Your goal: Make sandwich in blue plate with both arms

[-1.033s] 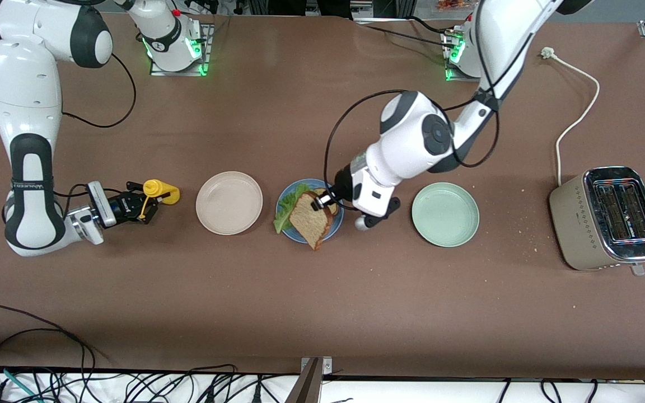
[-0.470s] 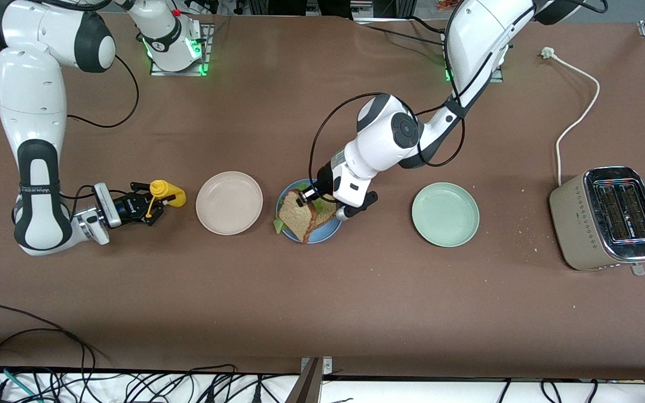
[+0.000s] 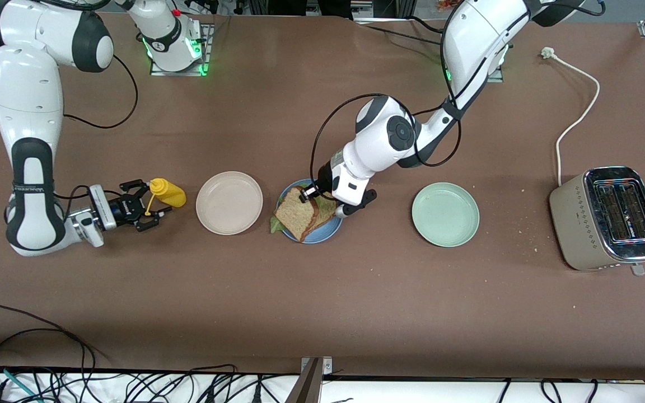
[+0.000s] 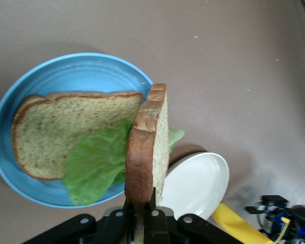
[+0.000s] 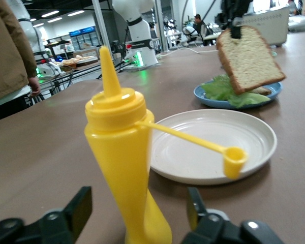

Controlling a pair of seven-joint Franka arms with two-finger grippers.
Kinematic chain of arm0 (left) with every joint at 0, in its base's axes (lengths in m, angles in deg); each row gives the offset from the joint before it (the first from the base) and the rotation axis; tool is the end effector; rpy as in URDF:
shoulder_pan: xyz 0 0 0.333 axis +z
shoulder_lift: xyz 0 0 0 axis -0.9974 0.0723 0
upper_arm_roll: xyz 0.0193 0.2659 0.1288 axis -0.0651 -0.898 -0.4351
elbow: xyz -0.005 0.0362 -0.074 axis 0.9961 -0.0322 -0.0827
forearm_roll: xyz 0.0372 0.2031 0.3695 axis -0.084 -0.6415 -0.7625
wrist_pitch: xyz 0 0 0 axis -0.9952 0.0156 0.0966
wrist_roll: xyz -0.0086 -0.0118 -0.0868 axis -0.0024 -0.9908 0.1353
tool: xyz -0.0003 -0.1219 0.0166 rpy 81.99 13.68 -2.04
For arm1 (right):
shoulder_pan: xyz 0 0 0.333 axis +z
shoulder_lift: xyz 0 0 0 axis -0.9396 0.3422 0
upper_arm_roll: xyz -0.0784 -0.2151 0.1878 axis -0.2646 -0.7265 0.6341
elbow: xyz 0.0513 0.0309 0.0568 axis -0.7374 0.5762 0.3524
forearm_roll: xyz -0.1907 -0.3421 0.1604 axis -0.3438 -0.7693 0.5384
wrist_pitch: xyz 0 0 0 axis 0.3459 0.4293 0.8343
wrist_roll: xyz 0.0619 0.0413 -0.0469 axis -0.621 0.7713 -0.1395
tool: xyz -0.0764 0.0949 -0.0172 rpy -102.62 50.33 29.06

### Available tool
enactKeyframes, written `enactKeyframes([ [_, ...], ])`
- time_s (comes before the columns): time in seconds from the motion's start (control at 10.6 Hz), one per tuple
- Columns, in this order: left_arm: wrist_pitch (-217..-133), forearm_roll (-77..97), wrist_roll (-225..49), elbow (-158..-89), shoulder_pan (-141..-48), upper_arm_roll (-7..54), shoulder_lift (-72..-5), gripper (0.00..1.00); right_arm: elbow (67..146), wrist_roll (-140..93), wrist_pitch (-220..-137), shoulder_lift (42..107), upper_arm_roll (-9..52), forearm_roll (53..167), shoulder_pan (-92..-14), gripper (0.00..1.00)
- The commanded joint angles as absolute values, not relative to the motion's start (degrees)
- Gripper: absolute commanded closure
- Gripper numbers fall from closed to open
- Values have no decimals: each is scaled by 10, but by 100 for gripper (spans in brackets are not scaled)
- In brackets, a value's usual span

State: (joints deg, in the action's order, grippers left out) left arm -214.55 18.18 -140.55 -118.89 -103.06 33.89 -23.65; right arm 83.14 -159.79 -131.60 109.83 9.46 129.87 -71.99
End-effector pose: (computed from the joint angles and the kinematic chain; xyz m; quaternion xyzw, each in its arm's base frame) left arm 0.5537 -0.4902 0.2318 0.9020 0.3051 -0.0542 0.3005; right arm 0.6233 -0.0630 0.0855 -0.4749 -0.6591 -0.2444 0.5294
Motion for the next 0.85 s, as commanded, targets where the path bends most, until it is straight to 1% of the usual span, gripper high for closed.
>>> enactKeyframes([
  [0.0,-2112,193,-1401,-1205,-1029,335,-238,100,801,-1500,-1275,1077,42,1293,-731,0],
  [0.09,-2096,193,-1401,-1208,-1025,333,-238,100,793,-1466,-1261,1071,24,1284,-730,0],
  [0.19,-2074,193,-1401,-1207,-1022,333,-237,100,787,-1433,-1250,1055,22,1273,-729,0],
  [0.38,-2038,193,-1401,-1207,-1022,329,-237,68,782,-1362,-1249,1027,26,1270,-725,0],
  [0.47,-2035,193,-1401,-1207,-1022,323,-236,30,772,-1336,-1239,1015,22,1267,-723,0],
  [0.56,-2035,193,-1400,-1207,-1023,322,-236,11,750,-1301,-1216,1006,21,1252,-724,0],
  [0.66,-2035,192,-1399,-1205,-1022,322,-237,0,725,-1261,-1206,999,21,1250,-727,0],
  [0.75,-2035,193,-1401,-1201,-1021,322,-238,0,718,-1223,-1202,998,21,1252,-727,0],
])
